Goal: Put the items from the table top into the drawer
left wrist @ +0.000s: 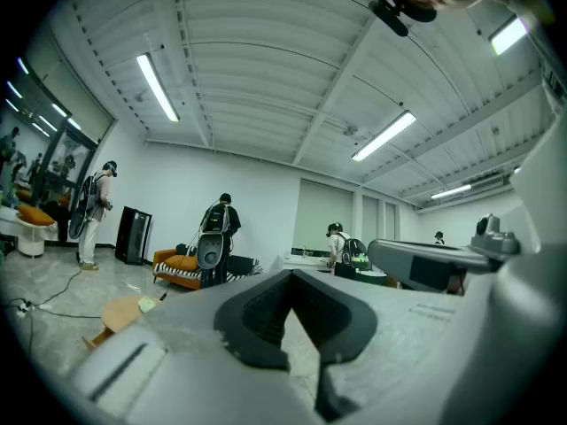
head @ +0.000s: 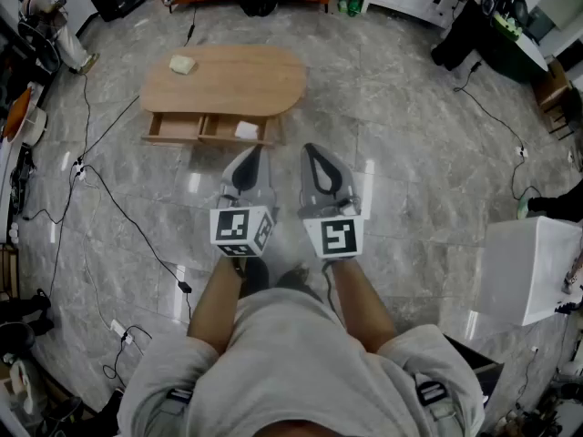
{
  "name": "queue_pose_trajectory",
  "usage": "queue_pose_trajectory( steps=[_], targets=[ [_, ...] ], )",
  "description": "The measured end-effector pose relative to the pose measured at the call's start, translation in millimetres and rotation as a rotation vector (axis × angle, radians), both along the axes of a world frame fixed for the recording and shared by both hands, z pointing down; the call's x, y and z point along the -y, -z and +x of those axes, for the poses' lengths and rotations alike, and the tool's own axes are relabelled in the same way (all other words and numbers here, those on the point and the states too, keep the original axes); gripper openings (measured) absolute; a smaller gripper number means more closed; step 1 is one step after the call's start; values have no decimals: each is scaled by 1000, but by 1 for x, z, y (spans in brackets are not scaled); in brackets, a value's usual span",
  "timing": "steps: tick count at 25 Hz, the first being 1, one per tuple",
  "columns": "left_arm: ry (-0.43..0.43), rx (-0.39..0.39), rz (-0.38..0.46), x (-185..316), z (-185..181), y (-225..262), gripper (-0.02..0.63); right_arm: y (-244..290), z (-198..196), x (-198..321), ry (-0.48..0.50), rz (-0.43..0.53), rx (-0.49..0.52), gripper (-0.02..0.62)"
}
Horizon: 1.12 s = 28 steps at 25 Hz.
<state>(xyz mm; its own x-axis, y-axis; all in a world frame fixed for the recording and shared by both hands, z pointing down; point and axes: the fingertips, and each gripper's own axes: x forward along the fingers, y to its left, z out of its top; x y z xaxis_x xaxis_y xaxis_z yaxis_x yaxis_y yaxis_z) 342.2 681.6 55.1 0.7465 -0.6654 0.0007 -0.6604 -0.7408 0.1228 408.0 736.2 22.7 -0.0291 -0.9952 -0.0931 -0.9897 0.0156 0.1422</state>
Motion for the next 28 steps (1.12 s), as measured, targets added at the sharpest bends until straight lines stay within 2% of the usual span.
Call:
queue_pose_trajectory(
  steps=[4, 8, 11, 18, 22, 28],
  targets=[
    [-3, 9, 37, 8, -7, 7, 21, 3, -3, 10, -19, 10, 2, 6],
    [-2, 10, 38, 9, -6, 6, 20, 3, -4, 16, -15, 7, -4, 6],
    [-2, 15, 36, 11, -5, 6, 20, 4, -4, 20, -11, 14, 28, 6],
    [31, 12, 8, 38, -18, -1, 20, -5, -14, 47, 5, -1, 31, 6],
    [54, 19, -4, 69, -35, -8, 20, -10, -32, 79, 36, -4, 48, 6],
    [99, 48, 11, 139, -87, -6, 20, -12, -83, 156, 93, -28, 60, 6]
  ],
)
